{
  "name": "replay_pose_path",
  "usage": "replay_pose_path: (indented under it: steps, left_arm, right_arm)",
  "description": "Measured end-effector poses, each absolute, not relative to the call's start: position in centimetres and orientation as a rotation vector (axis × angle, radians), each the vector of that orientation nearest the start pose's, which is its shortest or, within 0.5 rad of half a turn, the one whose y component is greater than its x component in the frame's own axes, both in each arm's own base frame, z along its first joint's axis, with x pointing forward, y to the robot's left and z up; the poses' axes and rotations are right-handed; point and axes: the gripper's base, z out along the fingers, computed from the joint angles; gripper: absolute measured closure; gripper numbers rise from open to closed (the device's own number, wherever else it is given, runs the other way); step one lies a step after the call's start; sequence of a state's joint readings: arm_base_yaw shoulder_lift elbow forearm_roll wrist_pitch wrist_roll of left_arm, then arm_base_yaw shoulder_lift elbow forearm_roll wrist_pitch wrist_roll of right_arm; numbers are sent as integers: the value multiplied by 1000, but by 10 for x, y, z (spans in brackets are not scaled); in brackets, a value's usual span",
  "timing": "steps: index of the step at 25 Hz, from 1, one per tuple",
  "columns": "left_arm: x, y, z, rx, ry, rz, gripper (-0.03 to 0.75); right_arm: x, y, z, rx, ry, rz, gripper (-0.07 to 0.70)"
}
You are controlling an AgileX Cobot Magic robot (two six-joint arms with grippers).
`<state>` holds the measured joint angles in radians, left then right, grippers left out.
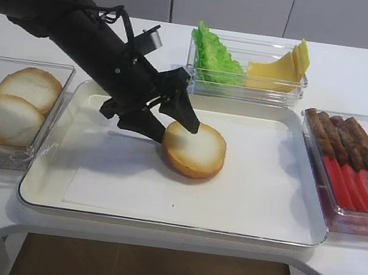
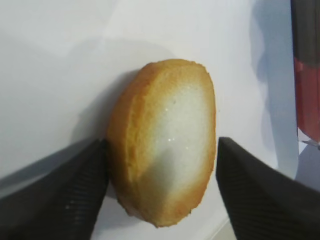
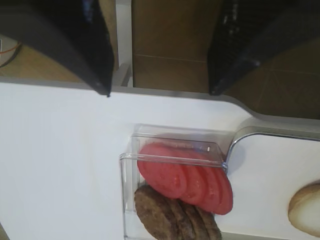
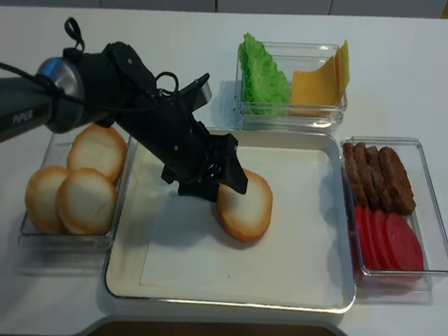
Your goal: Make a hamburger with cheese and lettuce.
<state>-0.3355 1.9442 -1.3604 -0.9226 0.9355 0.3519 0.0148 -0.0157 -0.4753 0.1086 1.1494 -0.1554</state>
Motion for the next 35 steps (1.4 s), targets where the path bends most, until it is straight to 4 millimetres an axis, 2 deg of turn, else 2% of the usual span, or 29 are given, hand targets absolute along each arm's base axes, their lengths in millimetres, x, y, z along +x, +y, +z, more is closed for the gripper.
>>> replay_pose_path:
  steps: [9,16,23,30,35]
  left_arm:
    - [356,-185,207,223,2772,-1120,218]
    - [357,-179,219,264,2774,-985,218]
    - [353,-181,221,315,2792,-923,218]
    - [343,-176,238,376,2801,-744,218]
    - [339,-167,263,395,2765,-635,218]
  right_arm:
    - [-9,9,264,-192,2128,50,180]
    - [-9,9,264,-192,2128,50,180]
    - [-9,9,264,-192,2128,50,180]
    - [-9,9,264,-192,2128,50,180]
    - [-9,9,264,-192,2128,50,180]
